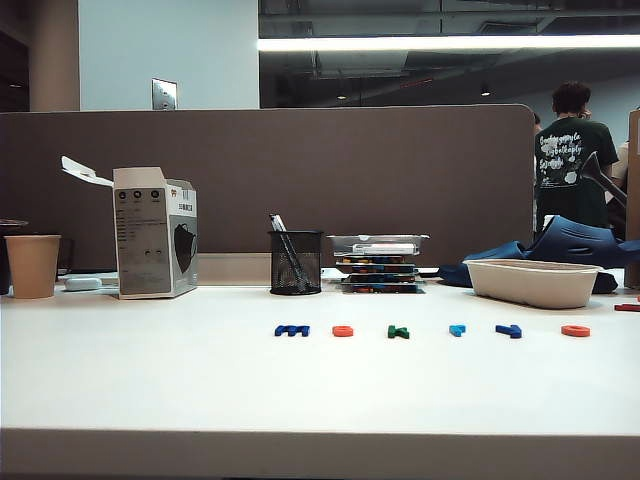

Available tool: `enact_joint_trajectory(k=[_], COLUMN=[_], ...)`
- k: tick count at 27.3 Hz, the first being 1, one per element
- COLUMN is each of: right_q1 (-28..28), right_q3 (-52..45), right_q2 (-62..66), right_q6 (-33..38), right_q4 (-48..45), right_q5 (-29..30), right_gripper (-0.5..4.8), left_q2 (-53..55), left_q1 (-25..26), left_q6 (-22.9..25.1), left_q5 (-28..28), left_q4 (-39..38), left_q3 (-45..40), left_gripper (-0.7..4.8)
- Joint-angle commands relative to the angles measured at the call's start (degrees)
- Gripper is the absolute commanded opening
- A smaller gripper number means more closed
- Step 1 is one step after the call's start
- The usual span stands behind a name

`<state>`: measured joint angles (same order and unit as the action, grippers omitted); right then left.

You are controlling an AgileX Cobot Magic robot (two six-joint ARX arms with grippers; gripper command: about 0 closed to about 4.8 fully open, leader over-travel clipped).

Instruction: Select the appropriate letters from the row of letter magnets placed on the table to arrange into the word "sky".

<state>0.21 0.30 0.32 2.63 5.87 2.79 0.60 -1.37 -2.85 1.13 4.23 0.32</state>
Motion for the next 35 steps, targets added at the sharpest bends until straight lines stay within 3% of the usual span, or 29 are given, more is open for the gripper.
enact_joint_trajectory(k=[1, 25, 27, 28, 30, 35], right_q1=[0.09, 0.09, 0.09, 0.09, 0.09, 0.09], right_q3=[-0.33, -0.33, -0.33, -0.33, -0.33, -0.33], right_q2=[-0.37, -0.37, -0.37, -0.37, -0.37, -0.37], right_q6=[-0.09, -0.09, -0.09, -0.09, -0.09, -0.09], right_q4=[-1.09, -1.09, -1.09, -1.09, -1.09, -1.09], right_q5=[-0.28, -0.28, -0.28, -0.28, -0.28, -0.28], right_gripper=[-0.05, -0.05, -0.05, -0.05, -0.05, -0.05], left_q2=[0.09, 0.09, 0.09, 0.09, 0.15, 0.48], left_q1=[0.04, 0.04, 0.04, 0.04, 0.04, 0.04], left_q6=[-0.20, -0.33, -2.29, -2.86, -3.48, -3.61], left_q5=[0.37, 0.52, 5.31, 10.45, 14.01, 20.17], left_q4=[0.57, 0.66, 1.88, 1.29, -0.50, -13.27], left_q3=[0.09, 0.22, 1.05, 2.91, 5.42, 16.24], left_gripper=[-0.05, -0.05, -0.05, -0.05, -0.05, -0.05])
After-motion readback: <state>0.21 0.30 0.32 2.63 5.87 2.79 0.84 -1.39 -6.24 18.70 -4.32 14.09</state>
